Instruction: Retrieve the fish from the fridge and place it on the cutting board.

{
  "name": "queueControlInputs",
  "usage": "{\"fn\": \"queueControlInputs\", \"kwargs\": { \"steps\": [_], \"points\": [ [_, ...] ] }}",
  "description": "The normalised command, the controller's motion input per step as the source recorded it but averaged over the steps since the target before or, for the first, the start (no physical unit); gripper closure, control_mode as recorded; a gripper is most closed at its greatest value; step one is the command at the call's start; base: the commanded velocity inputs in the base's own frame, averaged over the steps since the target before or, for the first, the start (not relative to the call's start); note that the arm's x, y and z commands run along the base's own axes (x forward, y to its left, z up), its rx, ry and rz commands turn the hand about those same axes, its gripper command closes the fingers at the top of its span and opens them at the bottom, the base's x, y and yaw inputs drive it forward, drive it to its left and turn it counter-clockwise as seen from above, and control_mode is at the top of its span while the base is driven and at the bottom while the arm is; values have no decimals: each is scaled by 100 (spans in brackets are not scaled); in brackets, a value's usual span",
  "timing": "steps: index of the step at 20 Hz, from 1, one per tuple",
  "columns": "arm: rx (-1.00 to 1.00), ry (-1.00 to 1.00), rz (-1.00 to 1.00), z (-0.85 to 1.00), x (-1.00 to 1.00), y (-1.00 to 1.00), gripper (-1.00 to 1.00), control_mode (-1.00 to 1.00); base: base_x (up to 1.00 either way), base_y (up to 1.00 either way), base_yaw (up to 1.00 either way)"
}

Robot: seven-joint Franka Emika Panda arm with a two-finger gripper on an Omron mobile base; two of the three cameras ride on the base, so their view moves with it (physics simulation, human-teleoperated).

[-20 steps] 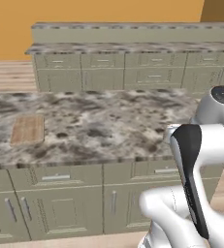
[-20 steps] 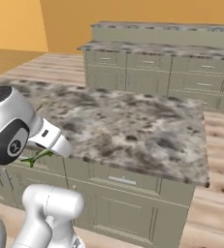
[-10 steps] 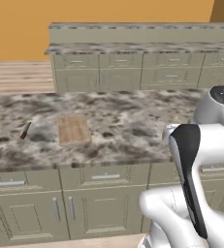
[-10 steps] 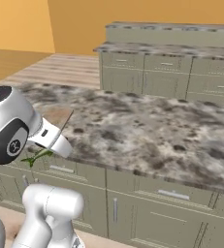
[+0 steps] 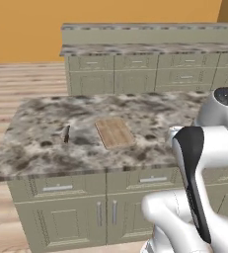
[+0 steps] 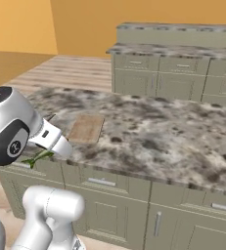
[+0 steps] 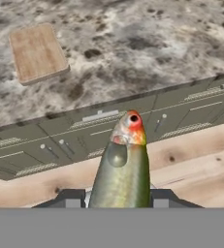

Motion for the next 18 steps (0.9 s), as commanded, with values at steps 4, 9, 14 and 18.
{"fn": "queueControlInputs", "kwargs": {
  "steps": [4,9,14,18],
  "points": [
    [0,0,0,0,0,0,100,100,41,74,-8],
    [0,0,0,0,0,0,100,100,48,42,-7],
    [0,0,0,0,0,0,100,100,38,16,-5],
    [0,0,0,0,0,0,100,100,16,0,0]
  ]
}}
